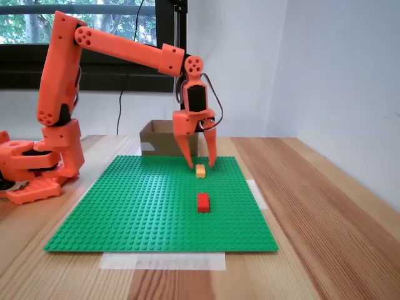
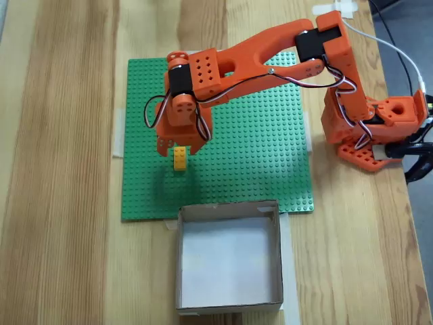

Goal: Pick the yellow lego block and put it in the box.

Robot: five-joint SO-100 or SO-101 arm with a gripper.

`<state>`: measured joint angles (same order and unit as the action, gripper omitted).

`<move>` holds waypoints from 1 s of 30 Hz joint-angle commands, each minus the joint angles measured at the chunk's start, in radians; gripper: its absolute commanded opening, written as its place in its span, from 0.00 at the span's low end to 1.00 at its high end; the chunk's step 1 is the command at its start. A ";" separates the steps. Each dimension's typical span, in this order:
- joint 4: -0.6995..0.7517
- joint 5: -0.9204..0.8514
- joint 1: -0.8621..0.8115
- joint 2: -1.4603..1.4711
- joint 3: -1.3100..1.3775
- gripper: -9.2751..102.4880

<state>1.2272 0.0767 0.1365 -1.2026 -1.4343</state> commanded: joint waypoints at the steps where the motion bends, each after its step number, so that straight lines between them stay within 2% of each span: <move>1: -0.015 0.002 -0.003 0.000 0.041 0.26; 30: -0.038 0.041 0.021 0.012 -0.021 0.25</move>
<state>1.1965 0.1150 0.1503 -1.1812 -1.4588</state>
